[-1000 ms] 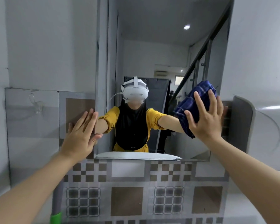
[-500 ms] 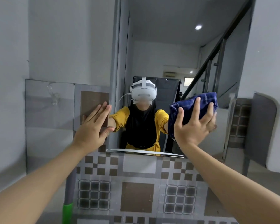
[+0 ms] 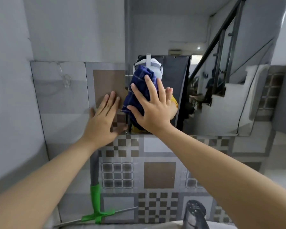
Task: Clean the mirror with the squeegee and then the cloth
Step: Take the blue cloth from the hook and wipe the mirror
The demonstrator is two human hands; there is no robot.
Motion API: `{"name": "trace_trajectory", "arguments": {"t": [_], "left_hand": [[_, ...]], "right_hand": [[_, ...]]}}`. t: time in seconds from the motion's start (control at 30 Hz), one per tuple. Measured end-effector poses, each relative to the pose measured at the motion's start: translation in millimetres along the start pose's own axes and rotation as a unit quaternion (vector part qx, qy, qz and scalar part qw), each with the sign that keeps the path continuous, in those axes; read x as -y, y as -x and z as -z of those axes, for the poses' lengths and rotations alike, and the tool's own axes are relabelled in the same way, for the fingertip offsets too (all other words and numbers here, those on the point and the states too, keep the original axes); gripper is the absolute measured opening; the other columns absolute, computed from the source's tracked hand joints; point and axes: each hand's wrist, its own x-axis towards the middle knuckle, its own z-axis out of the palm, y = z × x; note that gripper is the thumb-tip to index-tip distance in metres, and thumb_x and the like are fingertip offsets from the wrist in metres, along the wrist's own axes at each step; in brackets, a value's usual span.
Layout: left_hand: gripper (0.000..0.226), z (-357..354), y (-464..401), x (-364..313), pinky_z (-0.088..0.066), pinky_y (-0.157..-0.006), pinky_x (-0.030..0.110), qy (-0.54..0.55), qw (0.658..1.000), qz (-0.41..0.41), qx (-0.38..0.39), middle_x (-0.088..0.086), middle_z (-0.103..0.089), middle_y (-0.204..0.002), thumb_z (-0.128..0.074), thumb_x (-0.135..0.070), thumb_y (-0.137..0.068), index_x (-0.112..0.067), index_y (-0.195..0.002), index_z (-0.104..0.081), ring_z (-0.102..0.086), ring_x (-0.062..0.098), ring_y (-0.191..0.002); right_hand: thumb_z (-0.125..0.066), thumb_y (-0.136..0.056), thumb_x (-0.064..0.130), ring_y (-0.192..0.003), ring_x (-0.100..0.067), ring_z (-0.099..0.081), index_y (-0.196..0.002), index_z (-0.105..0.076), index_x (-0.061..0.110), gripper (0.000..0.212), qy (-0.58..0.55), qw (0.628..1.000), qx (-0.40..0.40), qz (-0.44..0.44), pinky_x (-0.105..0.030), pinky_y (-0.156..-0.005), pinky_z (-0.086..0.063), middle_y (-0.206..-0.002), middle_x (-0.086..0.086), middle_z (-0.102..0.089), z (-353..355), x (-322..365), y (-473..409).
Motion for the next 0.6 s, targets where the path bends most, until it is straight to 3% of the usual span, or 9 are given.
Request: {"name": "trace_trajectory", "arguments": {"t": [0.13, 0.3, 0.47, 0.6], "left_hand": [[0.091, 3, 0, -3, -0.006, -0.109, 0.061, 0.004, 1.000, -0.004, -0.009, -0.007, 0.011, -0.155, -0.050, -0.055, -0.077, -0.023, -0.147, -0.002, 0.011, 0.013, -0.142], [0.093, 1, -1, -1, -0.006, -0.107, 0.059, -0.009, 1.000, -0.009, -0.025, -0.006, 0.007, -0.155, -0.056, -0.055, -0.079, -0.022, -0.148, -0.004, 0.006, 0.015, -0.143], [0.093, 0, 0, -2, -0.010, -0.107, 0.061, -0.018, 0.999, -0.010, -0.034, -0.004, 0.003, -0.156, -0.060, -0.053, -0.078, -0.021, -0.148, -0.007, 0.002, 0.016, -0.143], [0.094, -1, 0, -4, -0.011, -0.107, 0.062, -0.011, 0.999, 0.000, -0.039, -0.005, 0.003, -0.156, -0.063, -0.051, -0.077, -0.022, -0.147, -0.008, 0.002, 0.014, -0.142]], "right_hand": [[-0.048, -0.086, 0.061, -0.135, -0.038, -0.034, -0.134, -0.051, 0.034, 0.055, 0.023, 0.997, 0.013, 0.072, -0.062, -0.107, -0.022, -0.145, -0.010, -0.045, 4, -19, 19], [-0.050, -0.085, 0.062, -0.136, -0.036, -0.028, -0.135, -0.050, 0.034, 0.057, 0.048, 0.996, 0.032, 0.069, -0.061, -0.108, -0.022, -0.147, -0.010, -0.040, 17, -58, 49], [-0.046, -0.087, 0.063, -0.136, -0.037, -0.030, -0.136, -0.047, 0.033, 0.057, 0.100, 0.994, 0.033, -0.034, -0.061, -0.107, -0.018, -0.146, -0.014, -0.041, 35, -104, 79], [-0.034, -0.087, 0.065, -0.139, -0.038, -0.020, -0.143, -0.031, 0.035, 0.063, 0.089, 0.976, 0.089, -0.177, -0.067, -0.107, -0.011, -0.154, -0.013, -0.025, 52, -135, 104]]}}
